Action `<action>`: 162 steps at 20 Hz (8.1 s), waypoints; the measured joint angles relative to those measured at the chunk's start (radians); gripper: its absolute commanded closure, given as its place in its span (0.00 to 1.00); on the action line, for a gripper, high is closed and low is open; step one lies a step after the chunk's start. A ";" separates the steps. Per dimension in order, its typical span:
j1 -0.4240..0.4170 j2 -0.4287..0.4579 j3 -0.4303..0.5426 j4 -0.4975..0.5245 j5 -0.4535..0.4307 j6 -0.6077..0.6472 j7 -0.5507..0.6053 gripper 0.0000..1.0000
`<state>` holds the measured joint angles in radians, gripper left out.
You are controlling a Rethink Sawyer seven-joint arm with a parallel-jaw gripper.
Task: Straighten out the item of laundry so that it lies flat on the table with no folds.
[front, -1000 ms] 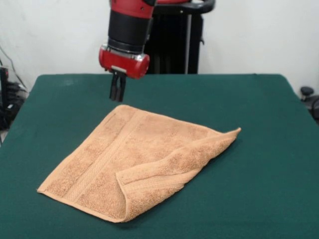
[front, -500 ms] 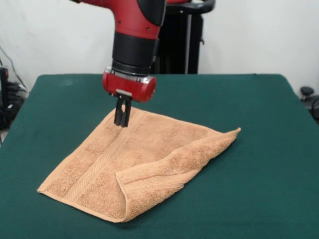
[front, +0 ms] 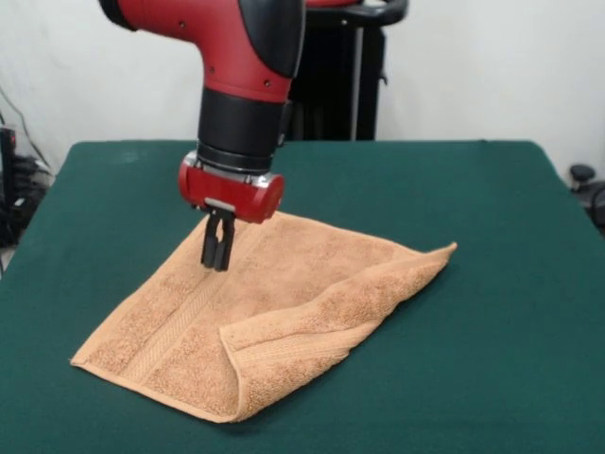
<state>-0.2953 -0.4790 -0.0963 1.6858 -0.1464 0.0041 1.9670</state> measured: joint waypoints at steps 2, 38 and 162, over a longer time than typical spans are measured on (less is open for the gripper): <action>-0.003 0.009 0.002 -0.018 0.000 0.011 0.000 1.00; 0.043 0.232 0.028 -0.423 0.092 0.142 0.000 1.00; 0.395 0.072 -0.278 -0.397 0.396 0.365 0.000 1.00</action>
<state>0.0998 -0.4069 -0.3742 1.2889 0.2495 0.3691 1.9672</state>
